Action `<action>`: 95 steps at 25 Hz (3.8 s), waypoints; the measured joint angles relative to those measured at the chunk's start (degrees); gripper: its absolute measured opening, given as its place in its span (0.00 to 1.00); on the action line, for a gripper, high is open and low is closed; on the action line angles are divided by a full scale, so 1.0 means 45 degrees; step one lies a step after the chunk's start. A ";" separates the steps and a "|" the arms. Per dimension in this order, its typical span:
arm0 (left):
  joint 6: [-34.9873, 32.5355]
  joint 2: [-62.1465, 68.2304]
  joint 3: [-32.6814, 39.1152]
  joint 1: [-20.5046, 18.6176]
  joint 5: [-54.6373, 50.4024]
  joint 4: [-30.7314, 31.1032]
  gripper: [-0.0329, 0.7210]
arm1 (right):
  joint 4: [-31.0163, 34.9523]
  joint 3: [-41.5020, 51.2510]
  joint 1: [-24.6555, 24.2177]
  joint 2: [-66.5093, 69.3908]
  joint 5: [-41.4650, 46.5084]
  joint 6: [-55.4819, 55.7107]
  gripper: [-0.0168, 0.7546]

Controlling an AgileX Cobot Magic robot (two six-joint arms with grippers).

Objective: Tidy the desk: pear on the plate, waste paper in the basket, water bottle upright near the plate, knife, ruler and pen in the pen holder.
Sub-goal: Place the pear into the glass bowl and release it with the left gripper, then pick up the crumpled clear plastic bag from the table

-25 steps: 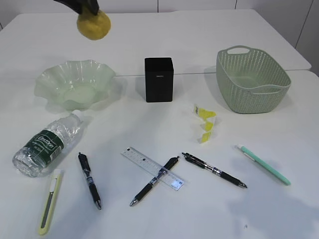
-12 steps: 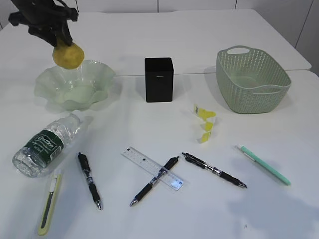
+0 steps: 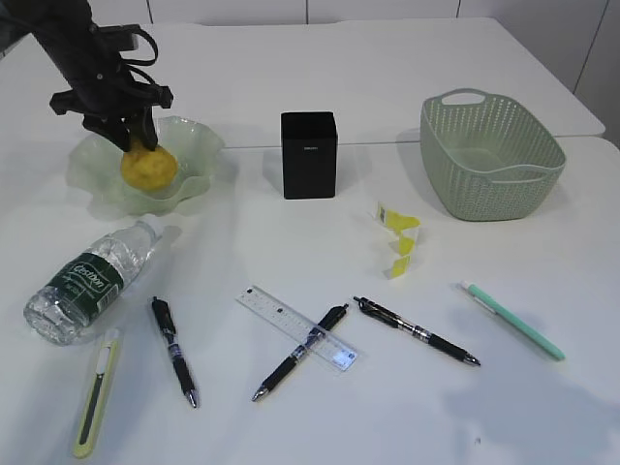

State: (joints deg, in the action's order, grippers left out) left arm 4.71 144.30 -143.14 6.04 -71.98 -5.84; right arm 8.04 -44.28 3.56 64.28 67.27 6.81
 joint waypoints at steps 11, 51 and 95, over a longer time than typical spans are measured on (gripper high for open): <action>0.0000 0.0407 0.0020 0.0000 0.0847 0.0000 0.38 | 0.0000 0.0000 0.0000 0.0000 0.0000 0.0000 0.66; 0.0000 -0.0388 0.0020 0.0000 0.0870 -0.0058 0.81 | -0.0198 -0.0029 0.0000 0.0000 -0.0124 -0.0301 0.66; -0.0135 -1.9176 1.4272 0.0000 -0.0182 0.2190 0.69 | 0.1832 -0.0352 0.0000 0.1065 -0.2020 -0.1715 0.66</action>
State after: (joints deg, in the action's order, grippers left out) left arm 4.10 58.00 -78.91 6.04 -72.80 4.02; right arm 16.28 -45.87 3.56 69.07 58.18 -0.91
